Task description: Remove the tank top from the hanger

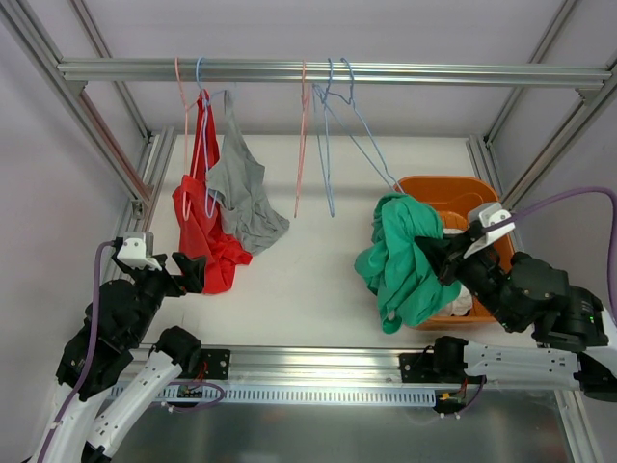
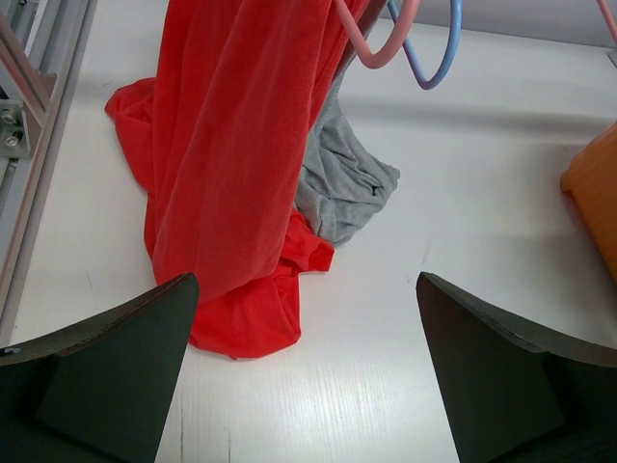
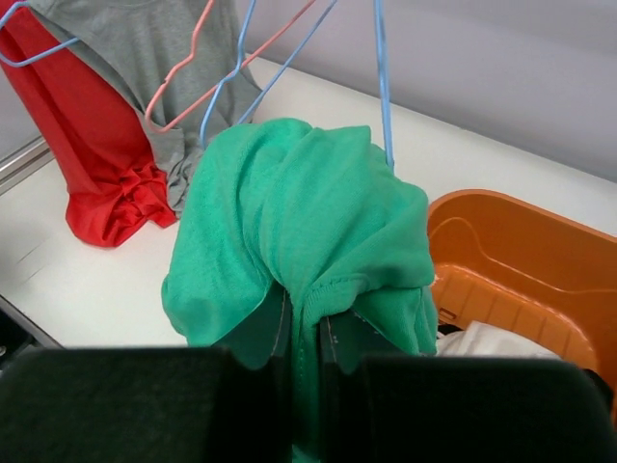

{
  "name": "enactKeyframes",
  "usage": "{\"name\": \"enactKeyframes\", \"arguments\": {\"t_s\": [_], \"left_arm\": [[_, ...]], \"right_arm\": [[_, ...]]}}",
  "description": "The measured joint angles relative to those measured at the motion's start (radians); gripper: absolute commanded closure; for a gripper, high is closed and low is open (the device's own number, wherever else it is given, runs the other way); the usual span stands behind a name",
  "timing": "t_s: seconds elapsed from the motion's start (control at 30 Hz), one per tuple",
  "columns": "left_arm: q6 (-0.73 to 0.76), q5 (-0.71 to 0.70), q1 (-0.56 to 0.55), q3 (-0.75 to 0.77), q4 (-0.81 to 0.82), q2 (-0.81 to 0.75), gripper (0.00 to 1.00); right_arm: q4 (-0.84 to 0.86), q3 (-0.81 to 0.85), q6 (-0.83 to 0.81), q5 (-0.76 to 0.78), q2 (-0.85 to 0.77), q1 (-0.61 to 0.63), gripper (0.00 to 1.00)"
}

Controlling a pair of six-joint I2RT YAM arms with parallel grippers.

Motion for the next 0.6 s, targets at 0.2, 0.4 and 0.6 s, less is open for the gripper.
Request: {"name": "enactKeyframes", "arguments": {"t_s": [0.2,0.4,0.6], "left_arm": [[0.0,0.0,0.0,-0.001,0.0,0.0,0.01],[0.0,0.0,0.0,-0.001,0.0,0.004,0.01],[0.0,0.0,0.0,-0.001,0.0,0.004,0.01]], "right_arm": [[-0.068,0.112,-0.032,0.072,-0.001,0.0,1.0],[-0.106,0.213,-0.085,0.15,-0.002,0.0,1.0],[-0.116,0.252,-0.141,0.234,-0.021,0.0,1.0]]}}
